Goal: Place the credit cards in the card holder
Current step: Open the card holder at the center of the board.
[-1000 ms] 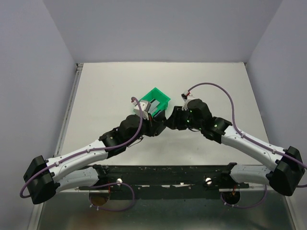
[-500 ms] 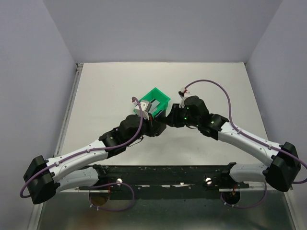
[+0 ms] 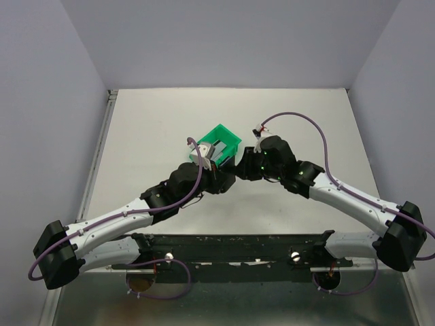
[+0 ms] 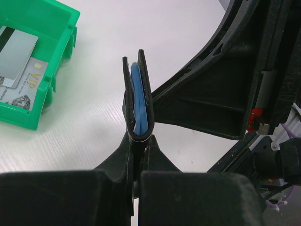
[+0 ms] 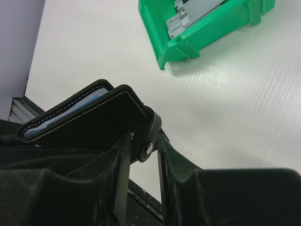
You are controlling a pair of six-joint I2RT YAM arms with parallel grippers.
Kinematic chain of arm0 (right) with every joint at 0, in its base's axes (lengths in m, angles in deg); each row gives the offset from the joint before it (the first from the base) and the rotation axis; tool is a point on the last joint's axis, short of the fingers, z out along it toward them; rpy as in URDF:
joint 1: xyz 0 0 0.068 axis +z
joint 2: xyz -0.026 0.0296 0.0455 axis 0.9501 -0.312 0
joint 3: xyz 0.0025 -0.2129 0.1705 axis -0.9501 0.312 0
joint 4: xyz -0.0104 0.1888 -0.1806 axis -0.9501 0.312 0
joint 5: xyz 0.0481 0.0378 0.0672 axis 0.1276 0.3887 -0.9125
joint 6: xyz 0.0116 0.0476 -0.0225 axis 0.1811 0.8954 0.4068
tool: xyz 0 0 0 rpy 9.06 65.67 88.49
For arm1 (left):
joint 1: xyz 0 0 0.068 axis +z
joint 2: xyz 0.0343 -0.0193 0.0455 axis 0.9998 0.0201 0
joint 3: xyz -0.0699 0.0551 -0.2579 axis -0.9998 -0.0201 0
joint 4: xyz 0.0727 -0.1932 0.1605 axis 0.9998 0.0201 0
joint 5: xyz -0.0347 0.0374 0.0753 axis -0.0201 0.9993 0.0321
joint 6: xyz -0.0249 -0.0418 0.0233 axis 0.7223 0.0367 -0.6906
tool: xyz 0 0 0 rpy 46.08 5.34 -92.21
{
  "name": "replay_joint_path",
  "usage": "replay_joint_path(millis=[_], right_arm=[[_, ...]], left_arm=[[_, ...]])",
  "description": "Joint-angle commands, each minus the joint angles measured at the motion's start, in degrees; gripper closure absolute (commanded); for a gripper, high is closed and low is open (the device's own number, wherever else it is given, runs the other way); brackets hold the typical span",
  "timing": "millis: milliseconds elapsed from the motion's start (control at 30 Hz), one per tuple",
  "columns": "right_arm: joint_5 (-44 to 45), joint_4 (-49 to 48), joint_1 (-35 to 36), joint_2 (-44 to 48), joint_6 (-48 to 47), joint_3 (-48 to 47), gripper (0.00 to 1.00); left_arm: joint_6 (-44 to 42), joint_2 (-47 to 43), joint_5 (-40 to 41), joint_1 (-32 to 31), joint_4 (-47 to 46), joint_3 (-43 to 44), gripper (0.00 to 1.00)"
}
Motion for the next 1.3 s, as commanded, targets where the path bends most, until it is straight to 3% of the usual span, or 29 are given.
replay_joint_path(millis=[0,967,1133,1267], right_arm=[[3.8,3.8,0.2,0.3,-1.7,-0.2,0.64],[2.5,2.4,0.1,0.6,-1.5,0.7,0.7],[1.6,1.7,0.1,0.4,-1.2,0.9,0.76],[1.7,2.5,0.0,1.2,-1.2,1.2,0.9]], left_arm=[[0.4,-1.4,-0.9,-0.3,-2.1,-0.1,1.0],[1.5,-1.7,-2.5,-0.3,-3.4,-1.2,1.0],[1.7,-1.9,-3.0,-0.3,-3.9,-1.5,1.0],[1.8,-2.1,-3.0,-0.3,-3.9,-1.8,1.0]])
